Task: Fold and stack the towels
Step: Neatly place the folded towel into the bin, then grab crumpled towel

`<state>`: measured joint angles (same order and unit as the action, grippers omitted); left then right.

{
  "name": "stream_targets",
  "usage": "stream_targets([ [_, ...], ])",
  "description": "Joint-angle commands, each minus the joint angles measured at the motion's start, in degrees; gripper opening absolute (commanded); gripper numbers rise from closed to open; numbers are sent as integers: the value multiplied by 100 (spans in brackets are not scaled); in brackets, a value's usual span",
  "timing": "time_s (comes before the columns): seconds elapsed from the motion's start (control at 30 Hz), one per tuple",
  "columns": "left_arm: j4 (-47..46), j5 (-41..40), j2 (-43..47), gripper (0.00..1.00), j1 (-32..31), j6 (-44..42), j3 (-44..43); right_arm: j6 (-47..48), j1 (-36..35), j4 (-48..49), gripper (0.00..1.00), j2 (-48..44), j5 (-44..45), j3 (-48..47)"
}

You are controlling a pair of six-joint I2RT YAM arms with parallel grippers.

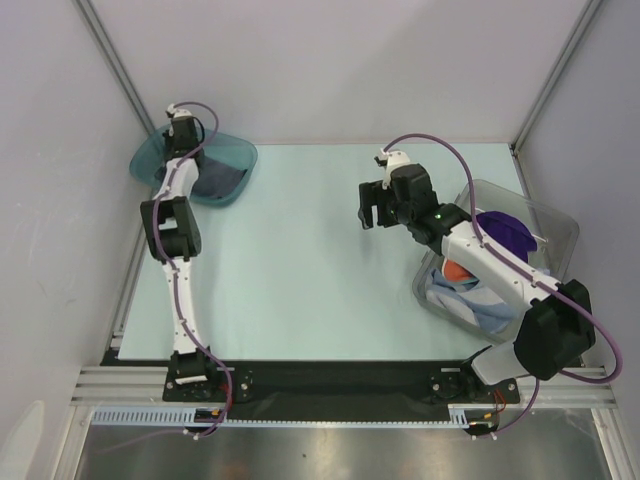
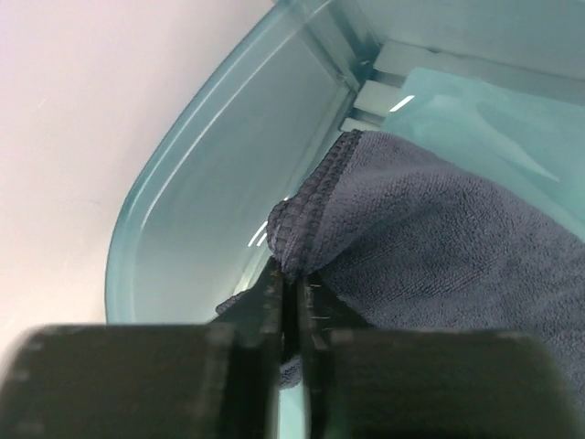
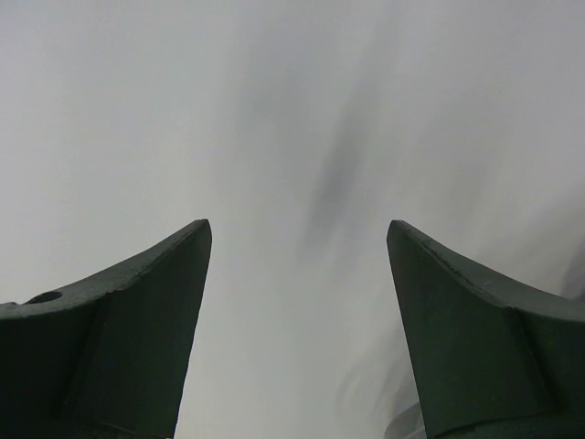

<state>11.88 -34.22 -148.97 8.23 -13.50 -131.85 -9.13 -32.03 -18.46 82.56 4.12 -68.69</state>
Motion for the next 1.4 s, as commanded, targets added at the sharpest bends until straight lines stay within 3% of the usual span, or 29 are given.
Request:
stream_targets([
  [0.0, -212, 73, 122, 16, 153, 163, -341, 69, -31, 185, 83, 5, 97, -251],
  [0.07, -204, 204, 236, 33, 135, 216, -245, 69, -31, 167, 83, 23, 89, -259],
  [0.1, -186, 301, 306, 51, 126, 225, -192, 69, -31, 141, 84, 49, 89, -303],
  [0.13, -160, 484, 385, 61, 92, 233, -113, 43, -31, 123, 83, 67, 80, -329],
  [0.17, -46, 634, 542, 78, 74, 207, -95, 42, -31, 80, 83, 67, 80, -356],
  [0.23, 104, 619, 710, 93, -40, 146, -113, 34, -49, 70, 83, 23, 89, -391],
  [0.3, 174, 557, 1070, 99, -163, 23, -43, 16, -58, 105, 83, -47, 98, -365],
  [0.47, 727, 556, 1914, 100, -734, 145, 63, -124, -32, 26, 84, -188, 256, -286],
  [0.63, 2149, 1609, 3301, 100, -1445, 1259, 536, -738, 91, -113, 84, -328, 729, -365],
  [0.7, 2240, 2598, 3855, 100, -1657, 1945, 1167, -1202, 197, -289, 86, -338, 1239, -470],
  [0.73, 2092, 2830, 4554, 100, -1936, 2104, 2023, -1345, 258, -594, 87, -338, 1414, -531],
  [0.8, 1802, 3147, 5260, 100, -2298, 2395, 3420, -1705, 557, -982, 91, -355, 1881, -672],
  [0.9, 1353, 3211, 6404, 100, -3141, 2413, 4769, -1821, 1066, -1484, 94, -478, 2198, -576],
  [1.0, 1405, 3377, 7108, 100, -3800, 2501, 5605, -1908, 1681, -1722, 98, -601, 2365, -331],
  [1.2, 861, 4351, 8304, 100, -4136, 2625, 7363, -2190, 2937, -1495, 97, -689, 1786, 337],
  [1.37, 1123, 4135, 8463, 100, -4646, 2334, 7446, -2277, 3361, -1432, 90, -338, 1819, 506],
])
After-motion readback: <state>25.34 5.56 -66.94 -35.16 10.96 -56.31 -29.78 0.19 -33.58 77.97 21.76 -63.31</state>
